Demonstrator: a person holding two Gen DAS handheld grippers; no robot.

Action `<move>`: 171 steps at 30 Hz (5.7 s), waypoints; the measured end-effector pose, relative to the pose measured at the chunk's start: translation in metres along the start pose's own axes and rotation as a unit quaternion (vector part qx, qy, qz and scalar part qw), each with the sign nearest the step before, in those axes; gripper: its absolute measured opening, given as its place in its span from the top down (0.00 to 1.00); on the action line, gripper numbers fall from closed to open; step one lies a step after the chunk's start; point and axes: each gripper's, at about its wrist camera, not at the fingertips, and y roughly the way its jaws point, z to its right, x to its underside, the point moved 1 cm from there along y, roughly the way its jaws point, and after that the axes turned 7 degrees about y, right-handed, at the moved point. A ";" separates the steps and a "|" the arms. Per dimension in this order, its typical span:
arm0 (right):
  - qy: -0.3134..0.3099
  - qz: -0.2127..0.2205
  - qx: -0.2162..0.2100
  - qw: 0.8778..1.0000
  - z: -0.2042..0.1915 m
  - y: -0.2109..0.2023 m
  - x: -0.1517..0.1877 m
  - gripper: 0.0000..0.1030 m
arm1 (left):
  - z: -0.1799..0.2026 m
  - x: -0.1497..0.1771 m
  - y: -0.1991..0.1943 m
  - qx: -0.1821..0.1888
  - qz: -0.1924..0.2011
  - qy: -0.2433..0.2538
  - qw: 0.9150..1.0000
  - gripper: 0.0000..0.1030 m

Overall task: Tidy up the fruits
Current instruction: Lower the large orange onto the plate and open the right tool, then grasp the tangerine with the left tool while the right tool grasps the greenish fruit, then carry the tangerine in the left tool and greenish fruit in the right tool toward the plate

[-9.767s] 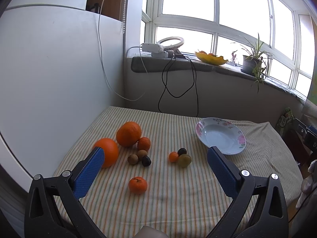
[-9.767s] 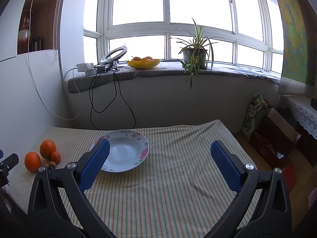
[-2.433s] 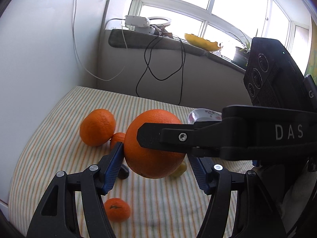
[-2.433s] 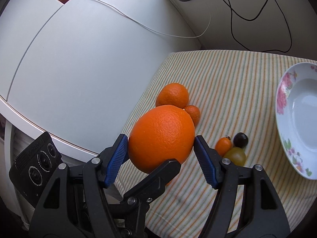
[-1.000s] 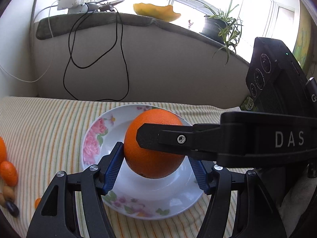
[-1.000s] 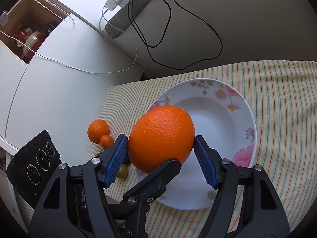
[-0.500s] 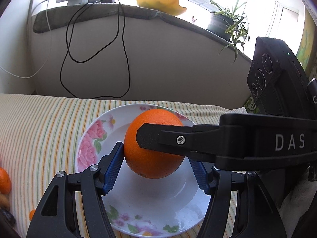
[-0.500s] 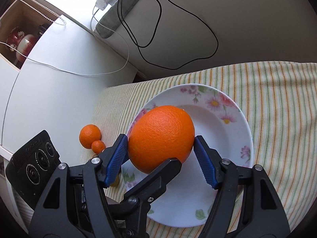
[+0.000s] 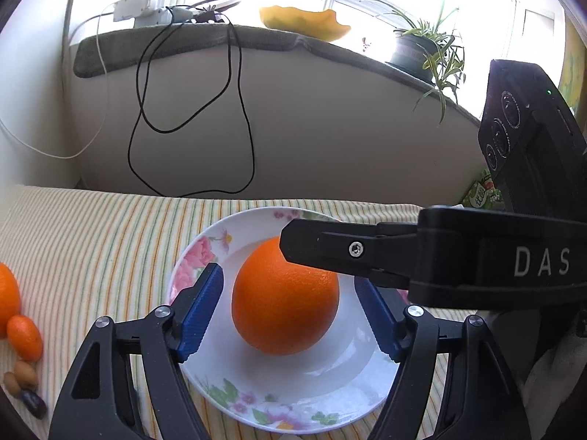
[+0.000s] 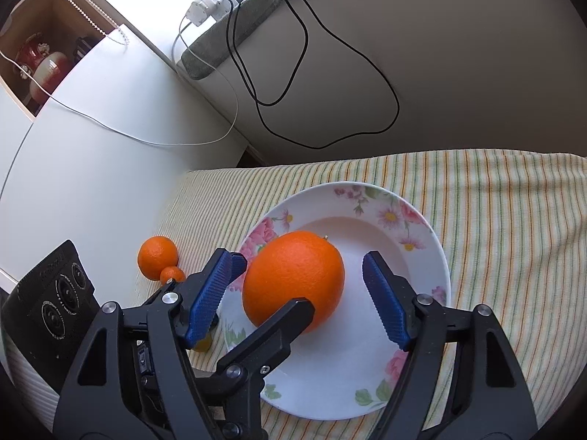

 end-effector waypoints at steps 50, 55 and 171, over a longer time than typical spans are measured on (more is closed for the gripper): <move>-0.140 0.079 0.032 0.986 -0.100 -0.055 0.096 0.25 | -0.052 0.067 -0.144 -0.068 0.049 -0.020 0.996 0.28; -0.177 0.068 0.031 0.981 -0.120 -0.043 0.114 0.25 | -0.068 0.081 -0.161 -0.083 0.051 -0.033 0.995 0.28; -0.141 0.051 0.106 0.983 -0.049 -0.051 0.104 0.67 | -0.042 0.072 -0.089 0.001 0.019 -0.033 0.999 0.64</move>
